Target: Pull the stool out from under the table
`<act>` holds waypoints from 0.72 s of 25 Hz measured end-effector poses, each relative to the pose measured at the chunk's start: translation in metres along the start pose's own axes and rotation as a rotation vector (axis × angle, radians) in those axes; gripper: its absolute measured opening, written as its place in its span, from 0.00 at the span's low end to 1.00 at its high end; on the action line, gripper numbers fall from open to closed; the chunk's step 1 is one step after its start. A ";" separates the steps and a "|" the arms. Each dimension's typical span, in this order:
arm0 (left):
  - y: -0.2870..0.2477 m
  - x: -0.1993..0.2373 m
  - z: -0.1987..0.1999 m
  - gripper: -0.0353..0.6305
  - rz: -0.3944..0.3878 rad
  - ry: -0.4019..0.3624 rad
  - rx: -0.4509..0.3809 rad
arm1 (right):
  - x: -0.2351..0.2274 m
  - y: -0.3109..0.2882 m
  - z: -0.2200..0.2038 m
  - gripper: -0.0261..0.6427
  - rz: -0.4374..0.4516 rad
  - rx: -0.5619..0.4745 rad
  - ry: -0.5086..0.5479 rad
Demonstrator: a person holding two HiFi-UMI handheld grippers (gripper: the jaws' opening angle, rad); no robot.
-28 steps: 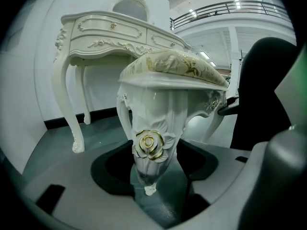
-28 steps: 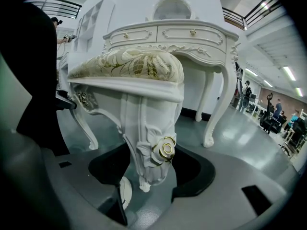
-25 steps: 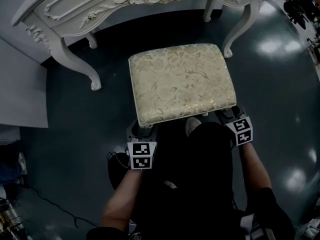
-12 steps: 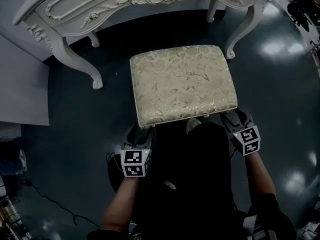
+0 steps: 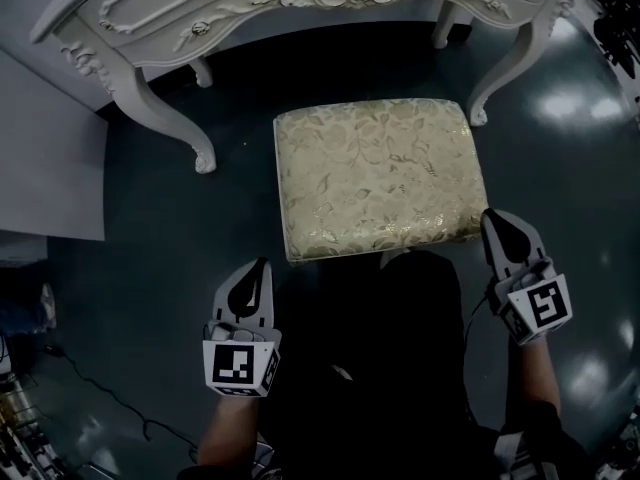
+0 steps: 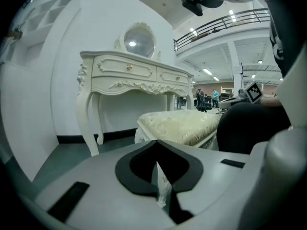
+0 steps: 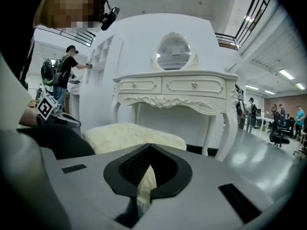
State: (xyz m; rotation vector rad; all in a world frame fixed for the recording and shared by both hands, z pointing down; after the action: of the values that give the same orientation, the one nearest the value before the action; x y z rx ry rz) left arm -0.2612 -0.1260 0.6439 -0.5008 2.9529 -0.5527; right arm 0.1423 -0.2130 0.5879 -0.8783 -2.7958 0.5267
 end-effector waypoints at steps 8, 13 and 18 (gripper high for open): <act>-0.038 -0.013 0.074 0.06 -0.022 -0.088 -0.008 | 0.005 -0.074 0.074 0.08 0.238 -0.049 0.118; -0.031 -0.016 0.133 0.06 -0.049 -0.076 0.060 | 0.004 -0.080 0.119 0.08 0.318 0.073 0.075; 0.011 -0.018 0.212 0.06 -0.090 -0.065 0.121 | 0.010 -0.043 0.196 0.08 0.352 0.138 0.049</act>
State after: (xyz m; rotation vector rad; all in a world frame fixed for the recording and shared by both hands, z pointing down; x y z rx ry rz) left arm -0.2155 -0.1815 0.4428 -0.6278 2.8254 -0.7049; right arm 0.0611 -0.2951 0.4240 -1.3396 -2.5335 0.7261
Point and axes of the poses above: the fingertips, and each gripper's own axes: y backward along the fingers, x to its left, z out of its top, the point moved 10 cm from there along y, backward along the fingers, and after that the axes turned 3 degrees about -y, right-handed, at the moved point
